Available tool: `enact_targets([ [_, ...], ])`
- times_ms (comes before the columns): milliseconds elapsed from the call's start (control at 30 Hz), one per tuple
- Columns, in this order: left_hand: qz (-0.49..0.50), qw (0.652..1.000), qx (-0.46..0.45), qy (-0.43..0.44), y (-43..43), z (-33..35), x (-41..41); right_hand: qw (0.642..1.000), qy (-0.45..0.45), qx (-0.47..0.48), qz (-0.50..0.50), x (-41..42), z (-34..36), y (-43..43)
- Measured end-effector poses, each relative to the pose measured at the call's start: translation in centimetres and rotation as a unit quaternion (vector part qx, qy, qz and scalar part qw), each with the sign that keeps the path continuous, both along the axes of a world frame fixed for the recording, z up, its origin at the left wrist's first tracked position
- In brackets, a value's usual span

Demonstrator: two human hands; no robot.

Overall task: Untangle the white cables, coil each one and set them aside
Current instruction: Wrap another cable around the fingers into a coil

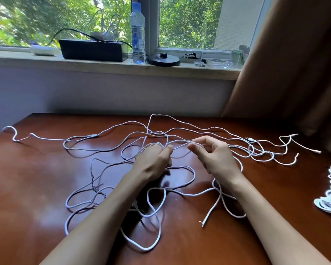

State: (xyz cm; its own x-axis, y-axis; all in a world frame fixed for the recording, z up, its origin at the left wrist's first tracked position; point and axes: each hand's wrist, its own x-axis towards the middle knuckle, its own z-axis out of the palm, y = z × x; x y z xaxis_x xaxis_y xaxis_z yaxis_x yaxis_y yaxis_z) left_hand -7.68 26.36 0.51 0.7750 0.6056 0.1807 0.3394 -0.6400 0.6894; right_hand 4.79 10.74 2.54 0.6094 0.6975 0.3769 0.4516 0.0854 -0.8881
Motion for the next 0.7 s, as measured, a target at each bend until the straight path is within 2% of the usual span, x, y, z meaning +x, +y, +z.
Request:
enact_targets([
  [100,-0.047,0.995,-0.083,-0.027,0.3,-0.1,0.3,0.999,0.021,0.028,0.020,0.0,0.0,-0.2],
  [167,-0.085,0.979,-0.176,-0.058,0.0,0.2,0.3,1.000,-0.002,0.029,0.009,0.2,0.0,-0.2],
  [267,-0.152,0.928,-0.333,-0.066,-0.7,1.5,0.3,0.999,-0.045,0.014,-0.021,0.7,-0.3,-0.1],
  [400,-0.184,0.865,-0.456,-0.096,-0.2,1.9,0.4,0.999,-0.040,0.008,-0.013,0.9,-0.6,0.1],
  [533,-0.212,0.789,-0.547,-0.184,0.2,1.9,-0.1,0.996,-0.091,-0.014,-0.009,0.9,-0.9,0.1],
  [700,-0.220,0.687,-0.616,-0.316,0.1,2.7,-0.5,0.996,-0.090,-0.020,-0.003,1.0,-1.2,0.2],
])
